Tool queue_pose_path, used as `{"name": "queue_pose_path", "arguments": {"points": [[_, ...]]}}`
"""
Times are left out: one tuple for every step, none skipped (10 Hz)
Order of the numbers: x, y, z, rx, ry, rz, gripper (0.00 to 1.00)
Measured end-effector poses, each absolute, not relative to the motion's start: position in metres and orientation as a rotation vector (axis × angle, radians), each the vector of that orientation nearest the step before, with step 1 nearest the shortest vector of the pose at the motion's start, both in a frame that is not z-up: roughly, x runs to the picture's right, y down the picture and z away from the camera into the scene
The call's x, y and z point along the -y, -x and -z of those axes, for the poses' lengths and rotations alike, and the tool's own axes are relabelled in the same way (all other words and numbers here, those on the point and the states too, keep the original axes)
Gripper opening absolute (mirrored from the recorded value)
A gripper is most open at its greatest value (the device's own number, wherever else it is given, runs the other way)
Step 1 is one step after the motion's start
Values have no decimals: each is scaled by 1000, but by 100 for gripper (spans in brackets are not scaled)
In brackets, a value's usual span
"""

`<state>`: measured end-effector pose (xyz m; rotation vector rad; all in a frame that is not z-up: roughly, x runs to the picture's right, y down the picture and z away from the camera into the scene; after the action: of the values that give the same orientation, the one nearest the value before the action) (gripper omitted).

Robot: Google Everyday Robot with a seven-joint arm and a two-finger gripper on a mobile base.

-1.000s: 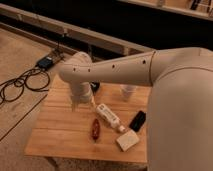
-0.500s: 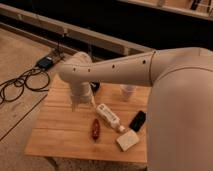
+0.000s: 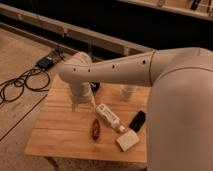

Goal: Pick up the ceramic cup

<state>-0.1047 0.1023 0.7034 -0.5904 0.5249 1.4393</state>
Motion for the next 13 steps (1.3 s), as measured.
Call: {"name": "queue_pose_path", "arguments": {"points": [[-102, 105, -703, -525, 590, -1439, 65], [-102, 105, -703, -525, 590, -1439, 65], [-102, 105, -703, -525, 590, -1439, 65], [-102, 105, -703, -525, 590, -1439, 65], [-102, 105, -703, -525, 590, -1439, 65], [-102, 105, -703, -525, 590, -1439, 65], [-102, 105, -704, -525, 591, -1439, 65], [-101, 102, -706, -525, 592, -1436, 65], [-97, 92, -716, -529, 582, -1426, 65], [-89, 74, -730, -535, 562, -1410, 65], [-78, 56, -747, -531, 547, -1380, 65], [-68, 45, -761, -525, 539, -1351, 65], [-58, 34, -774, -521, 535, -1322, 65]]}}
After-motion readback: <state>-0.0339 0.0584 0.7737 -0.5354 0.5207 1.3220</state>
